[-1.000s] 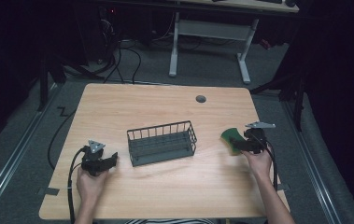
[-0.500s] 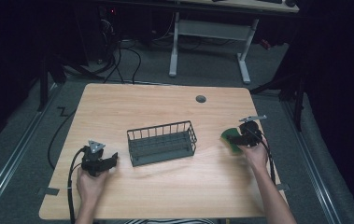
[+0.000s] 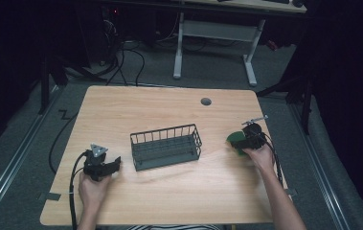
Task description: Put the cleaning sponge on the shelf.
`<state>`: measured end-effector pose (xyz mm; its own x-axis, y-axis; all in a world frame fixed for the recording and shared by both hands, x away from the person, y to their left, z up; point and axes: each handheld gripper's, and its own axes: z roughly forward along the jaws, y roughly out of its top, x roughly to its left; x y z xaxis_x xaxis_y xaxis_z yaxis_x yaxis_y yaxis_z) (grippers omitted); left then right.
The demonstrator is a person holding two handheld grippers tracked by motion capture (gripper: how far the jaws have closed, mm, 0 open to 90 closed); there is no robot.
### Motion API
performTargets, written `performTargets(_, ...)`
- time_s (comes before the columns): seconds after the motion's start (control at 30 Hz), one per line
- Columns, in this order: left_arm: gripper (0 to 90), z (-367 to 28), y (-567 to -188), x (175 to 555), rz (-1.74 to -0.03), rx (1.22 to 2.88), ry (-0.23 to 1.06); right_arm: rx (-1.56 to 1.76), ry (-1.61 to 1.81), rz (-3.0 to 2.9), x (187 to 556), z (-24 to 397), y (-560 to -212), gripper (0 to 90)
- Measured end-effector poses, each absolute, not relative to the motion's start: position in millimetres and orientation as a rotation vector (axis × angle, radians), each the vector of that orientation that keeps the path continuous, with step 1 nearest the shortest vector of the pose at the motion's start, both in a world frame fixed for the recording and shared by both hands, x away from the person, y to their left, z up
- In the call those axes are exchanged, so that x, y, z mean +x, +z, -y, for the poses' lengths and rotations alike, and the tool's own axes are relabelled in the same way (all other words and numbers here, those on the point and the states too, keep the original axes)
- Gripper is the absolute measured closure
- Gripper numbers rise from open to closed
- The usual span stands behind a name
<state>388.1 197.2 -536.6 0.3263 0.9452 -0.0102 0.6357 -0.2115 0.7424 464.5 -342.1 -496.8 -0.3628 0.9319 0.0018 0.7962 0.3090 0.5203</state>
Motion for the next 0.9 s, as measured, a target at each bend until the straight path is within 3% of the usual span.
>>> performTargets(0.3,30.9,-197.1,-536.7,388.0,-1.389,1.939,0.607,1.546,0.616,-2.296,464.4,342.1,-498.2,28.2)
performTargets(0.9,30.9,-197.1,-536.7,387.9,-1.389,1.939,0.607,1.491,0.645,-2.357,450.2,328.0,-481.9,29.3)
